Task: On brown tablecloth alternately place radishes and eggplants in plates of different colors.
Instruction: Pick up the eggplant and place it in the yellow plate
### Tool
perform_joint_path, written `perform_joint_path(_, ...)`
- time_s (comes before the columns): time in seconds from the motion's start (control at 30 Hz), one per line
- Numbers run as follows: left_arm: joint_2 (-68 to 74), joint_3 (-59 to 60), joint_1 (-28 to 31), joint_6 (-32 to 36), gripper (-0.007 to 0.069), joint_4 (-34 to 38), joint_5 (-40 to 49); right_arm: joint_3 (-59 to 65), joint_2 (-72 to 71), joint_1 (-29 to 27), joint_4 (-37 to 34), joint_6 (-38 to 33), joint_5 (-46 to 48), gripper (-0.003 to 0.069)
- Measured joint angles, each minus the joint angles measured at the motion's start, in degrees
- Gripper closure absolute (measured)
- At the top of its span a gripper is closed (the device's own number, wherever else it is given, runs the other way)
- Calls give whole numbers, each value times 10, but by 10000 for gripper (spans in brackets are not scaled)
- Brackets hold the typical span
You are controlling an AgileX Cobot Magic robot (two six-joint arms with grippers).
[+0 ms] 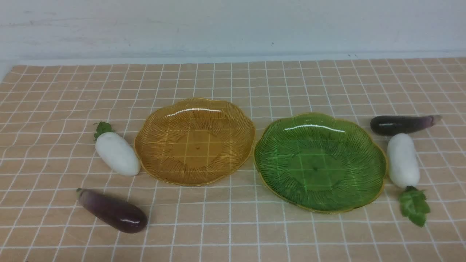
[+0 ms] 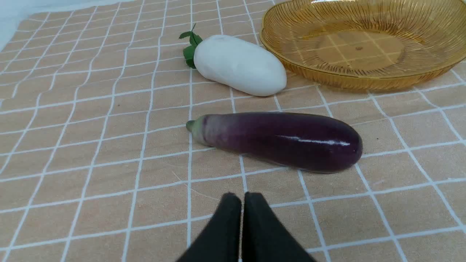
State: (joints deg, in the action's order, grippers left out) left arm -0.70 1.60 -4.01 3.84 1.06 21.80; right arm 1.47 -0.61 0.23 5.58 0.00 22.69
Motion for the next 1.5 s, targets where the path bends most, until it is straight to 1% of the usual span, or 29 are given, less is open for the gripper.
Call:
perform_joint_path(0.13, 0, 0, 0, -3, 628, 2, 0, 0, 0, 0, 0, 0, 0, 674)
perform_joint_path(0.2, 0, 0, 0, -17, 628, 18, -2, 0, 0, 0, 0, 0, 0, 674)
perform_joint_path(0.4, 0, 0, 0, -112, 628, 168, -71, 0, 0, 0, 0, 0, 0, 674)
perform_joint_path(0.47, 0, 0, 0, -123, 628, 212, -113, 0, 0, 0, 0, 0, 0, 674)
perform_joint_path(0.57, 0, 0, 0, -125, 628, 242, -185, 0, 0, 0, 0, 0, 0, 674)
perform_joint_path(0.73, 0, 0, 0, -131, 628, 267, -353, 0, 0, 0, 0, 0, 0, 674)
perform_joint_path(0.77, 0, -12, 0, -132, 628, 270, -374, 0, 0, 0, 0, 0, 0, 674)
perform_joint_path(0.8, 1, -39, 0, -132, 628, 271, -374, 0, 0, 0, 0, 0, 0, 674)
perform_joint_path(0.87, 27, -120, 0, -117, 628, 272, -329, 0, 0, 0, 2, 0, 0, 674)
perform_joint_path(0.93, 65, -187, 0, -85, 628, 271, -255, 0, 0, 0, 2, 0, 0, 674)
perform_joint_path(1.0, 133, -263, 0, -48, 628, 269, -145, 0, 0, 0, -7, 0, -4, 674)
perform_joint_path(1.03, 193, -311, 0, -30, 628, 266, -60, 0, 0, 1, -25, 7, -11, 674)
perform_joint_path(1.1, 320, -369, 0, -9, 628, 257, 76, 1, 0, 1, -111, 37, -52, 674)
perform_joint_path(1.13, 379, -395, 0, -3, 628, 250, 131, 1, 0, 1, -151, 54, -75, 674)
perform_joint_path(1.17, 437, -406, 0, -1, 628, 247, 162, 1, 0, 1, -214, 81, -99, 674)
perform_joint_path(1.23, 533, -412, 0, 2, 628, 245, 172, 1, 0, 1, -324, 119, -145, 674)
perform_joint_path(1.3, 625, -415, 9, 8, 627, 245, 167, 1, 0, 1, -406, 132, -178, 674)
perform_joint_path(1.4, 709, -424, 40, 17, 627, 265, 169, 1, 0, 1, -455, 119, -209, 674)
perform_joint_path(1.5, 764, -436, 65, 55, 627, 316, 169, 1, 0, 1, -477, 106, -220, 674)
